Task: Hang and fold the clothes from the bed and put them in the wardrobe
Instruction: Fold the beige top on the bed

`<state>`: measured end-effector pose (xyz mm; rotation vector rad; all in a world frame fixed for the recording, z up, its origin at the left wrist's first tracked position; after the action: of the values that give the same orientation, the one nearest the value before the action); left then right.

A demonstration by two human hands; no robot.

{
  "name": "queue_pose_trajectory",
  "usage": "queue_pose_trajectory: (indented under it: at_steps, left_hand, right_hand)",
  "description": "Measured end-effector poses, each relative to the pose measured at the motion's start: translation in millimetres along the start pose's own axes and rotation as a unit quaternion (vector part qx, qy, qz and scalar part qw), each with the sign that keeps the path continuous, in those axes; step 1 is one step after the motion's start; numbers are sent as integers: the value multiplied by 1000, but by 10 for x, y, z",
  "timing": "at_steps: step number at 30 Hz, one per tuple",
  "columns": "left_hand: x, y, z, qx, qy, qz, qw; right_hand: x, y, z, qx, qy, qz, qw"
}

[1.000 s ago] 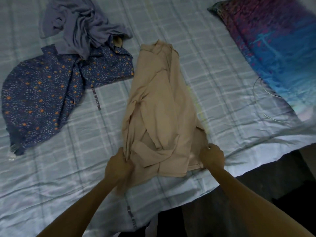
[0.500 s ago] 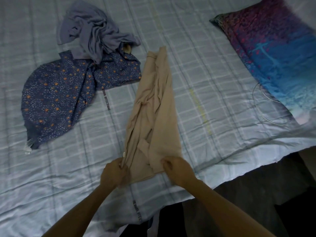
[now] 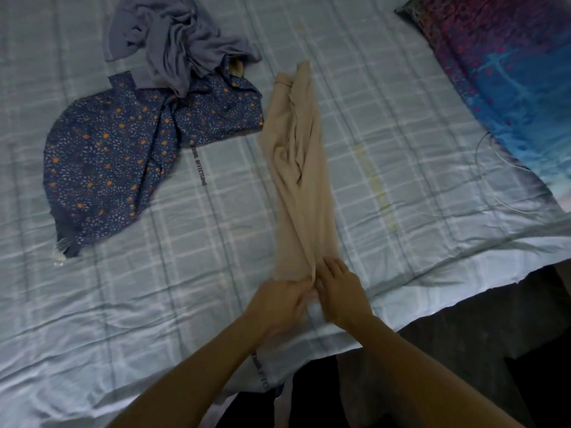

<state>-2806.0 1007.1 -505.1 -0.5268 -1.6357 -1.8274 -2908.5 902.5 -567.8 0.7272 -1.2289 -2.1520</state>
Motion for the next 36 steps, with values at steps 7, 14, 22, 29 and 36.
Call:
queue_pose_trajectory:
  at_steps: [7,14,22,29,36]
  left_hand:
    - [-191,-527,111,-85,-109,-163,977]
    - [-342,-604,55,-39,-122,-155,980]
    - [-423,-535,-43,32,-100,-235,966]
    - [-318,-259,-36,11,-7,17,1000]
    - [-300,297,-208,-49,62,197,977]
  right_hand:
    - [105,227,132,59,72,-53,994]
    - [-247,-70,45,17,180,78,980]
    - [-265,54,-159,147,180,3,973]
    - [-217,312,15,-150,-34,-68,986]
    - [-192,969,-100,-220,-105,-168,955]
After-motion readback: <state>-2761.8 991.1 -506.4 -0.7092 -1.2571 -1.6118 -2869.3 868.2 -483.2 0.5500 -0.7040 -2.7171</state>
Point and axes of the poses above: each hand's wrist, its own z-axis away from the middle knuckle, its own y-axis out of the back of the hand, x = y × z, the point moved 5 cm from there along -z, towards the middle knuckle, and after that the axes turned 13 degrees about -y, right-handed, at the moved point
